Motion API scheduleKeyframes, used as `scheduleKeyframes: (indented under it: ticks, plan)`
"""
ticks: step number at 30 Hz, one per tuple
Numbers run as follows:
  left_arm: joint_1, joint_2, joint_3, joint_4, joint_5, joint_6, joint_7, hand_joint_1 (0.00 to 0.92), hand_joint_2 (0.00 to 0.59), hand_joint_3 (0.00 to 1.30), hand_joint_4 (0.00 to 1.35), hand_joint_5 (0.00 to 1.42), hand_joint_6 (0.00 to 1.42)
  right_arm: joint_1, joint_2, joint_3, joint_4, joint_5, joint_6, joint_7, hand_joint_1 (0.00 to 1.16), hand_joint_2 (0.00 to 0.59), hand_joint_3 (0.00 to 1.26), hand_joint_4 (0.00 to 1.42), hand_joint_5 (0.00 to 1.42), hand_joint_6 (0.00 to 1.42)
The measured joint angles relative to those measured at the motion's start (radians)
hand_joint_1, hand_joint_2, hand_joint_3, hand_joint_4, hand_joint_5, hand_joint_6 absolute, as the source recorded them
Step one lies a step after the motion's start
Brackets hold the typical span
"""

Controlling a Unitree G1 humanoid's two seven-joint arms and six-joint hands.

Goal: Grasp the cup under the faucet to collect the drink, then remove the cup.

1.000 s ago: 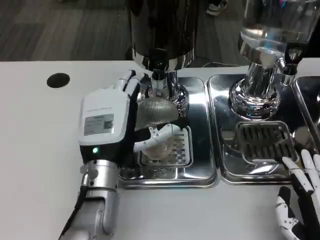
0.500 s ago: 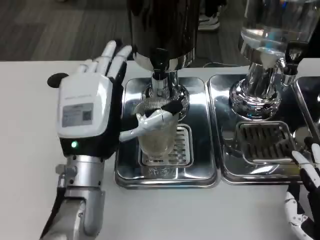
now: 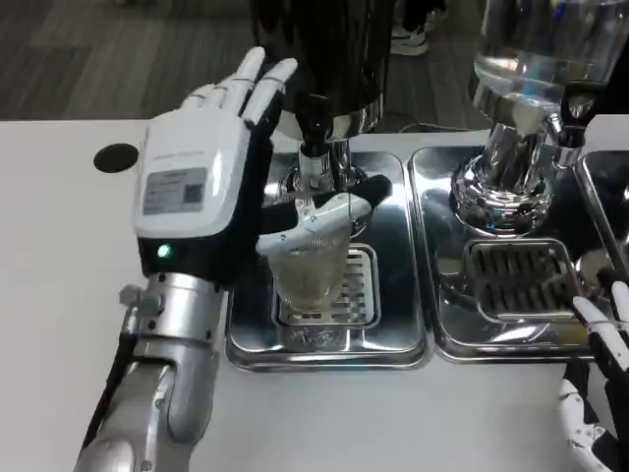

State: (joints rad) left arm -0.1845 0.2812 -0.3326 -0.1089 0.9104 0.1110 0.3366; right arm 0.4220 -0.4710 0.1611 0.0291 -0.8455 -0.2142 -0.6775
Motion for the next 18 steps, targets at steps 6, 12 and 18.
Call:
scheduleKeyframes:
  ticks: [6, 12, 18]
  plan:
    - [-0.009, -0.023, -0.003, 0.000, 0.017, 0.002, -0.010, 0.000, 0.100, 0.48, 0.34, 0.45, 0.44, 0.007, 0.000, -0.003, 0.000, 0.002, -0.002, 0.000, 0.15, 0.586, 0.18, 0.00, 0.00, 0.11]
    - [0.011, -0.024, 0.007, -0.002, 0.030, -0.024, 0.042, 0.000, 0.113, 0.65, 0.52, 0.59, 0.57, 0.006, 0.001, -0.003, 0.000, 0.001, -0.003, 0.001, 0.16, 0.586, 0.18, 0.00, 0.00, 0.12]
    - [0.037, -0.014, 0.032, -0.015, 0.035, -0.055, 0.070, 0.000, 0.114, 0.67, 0.55, 0.62, 0.57, -0.010, 0.003, 0.003, 0.000, -0.001, -0.003, 0.008, 0.16, 0.586, 0.18, 0.00, 0.00, 0.13]
